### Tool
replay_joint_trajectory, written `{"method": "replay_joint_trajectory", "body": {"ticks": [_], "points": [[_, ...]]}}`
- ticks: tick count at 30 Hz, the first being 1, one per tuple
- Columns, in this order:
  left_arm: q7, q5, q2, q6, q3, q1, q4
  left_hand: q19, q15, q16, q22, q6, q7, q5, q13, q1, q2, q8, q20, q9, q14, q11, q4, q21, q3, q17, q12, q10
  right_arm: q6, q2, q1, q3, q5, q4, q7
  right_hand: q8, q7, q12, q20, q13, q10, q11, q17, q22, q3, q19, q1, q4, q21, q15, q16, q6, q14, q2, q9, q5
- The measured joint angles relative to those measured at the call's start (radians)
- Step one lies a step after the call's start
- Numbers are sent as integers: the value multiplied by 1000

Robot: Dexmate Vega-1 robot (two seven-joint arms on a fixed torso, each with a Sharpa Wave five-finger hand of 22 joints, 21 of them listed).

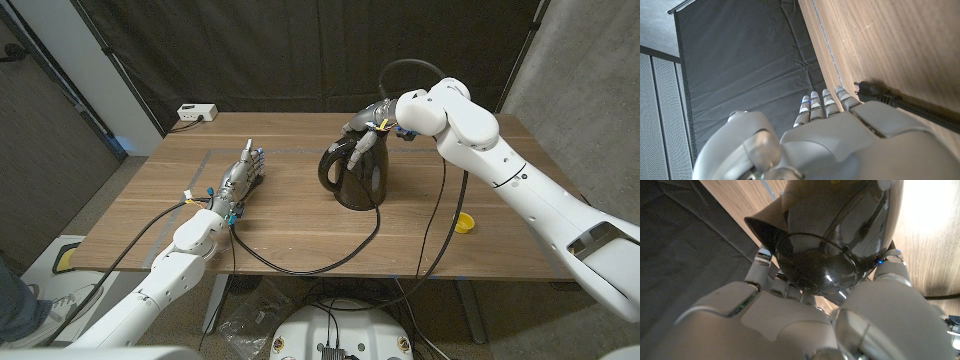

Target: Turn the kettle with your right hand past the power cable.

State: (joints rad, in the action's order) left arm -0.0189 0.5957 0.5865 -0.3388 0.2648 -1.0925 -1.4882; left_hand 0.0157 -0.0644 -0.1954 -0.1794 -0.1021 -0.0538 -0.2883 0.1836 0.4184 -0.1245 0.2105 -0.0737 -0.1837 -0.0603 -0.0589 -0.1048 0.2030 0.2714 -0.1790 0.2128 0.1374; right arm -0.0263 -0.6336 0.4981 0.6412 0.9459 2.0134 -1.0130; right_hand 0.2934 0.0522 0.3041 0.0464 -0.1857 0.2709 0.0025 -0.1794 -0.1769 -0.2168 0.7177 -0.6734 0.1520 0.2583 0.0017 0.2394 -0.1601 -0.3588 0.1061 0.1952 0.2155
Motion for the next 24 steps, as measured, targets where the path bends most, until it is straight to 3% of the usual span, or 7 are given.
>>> {"method": "replay_joint_trajectory", "body": {"ticks": [7,15,24], "points": [[-1,1,1,1,0,0,0,-5,0,0,0,0,0,0,0,0,0,0,-5,0,0,0,0,0,0,0,0,0,-2,0,7,3,20,0,17,7,3,8,4,7,54,-12,-4,-2,0,61,-10,0,12,9,9,-57,-62,10,0,0],[-6,5,7,9,-2,1,-1,-6,0,0,0,0,0,0,0,0,0,0,-5,0,0,0,-4,0,4,0,0,0,-18,15,7,10,44,-7,15,19,-7,21,5,7,96,11,-5,1,3,105,-11,-4,18,28,12,-111,-110,11,0,-1],[-8,-1,19,12,-4,2,-18,-5,0,0,0,0,0,4,0,0,0,0,-5,0,0,0,-4,0,4,0,0,0,-53,38,-14,21,58,-26,-39,21,-40,20,9,6,131,47,-5,-4,3,138,-8,-4,24,47,12,-146,-144,8,-5,-12]]}}
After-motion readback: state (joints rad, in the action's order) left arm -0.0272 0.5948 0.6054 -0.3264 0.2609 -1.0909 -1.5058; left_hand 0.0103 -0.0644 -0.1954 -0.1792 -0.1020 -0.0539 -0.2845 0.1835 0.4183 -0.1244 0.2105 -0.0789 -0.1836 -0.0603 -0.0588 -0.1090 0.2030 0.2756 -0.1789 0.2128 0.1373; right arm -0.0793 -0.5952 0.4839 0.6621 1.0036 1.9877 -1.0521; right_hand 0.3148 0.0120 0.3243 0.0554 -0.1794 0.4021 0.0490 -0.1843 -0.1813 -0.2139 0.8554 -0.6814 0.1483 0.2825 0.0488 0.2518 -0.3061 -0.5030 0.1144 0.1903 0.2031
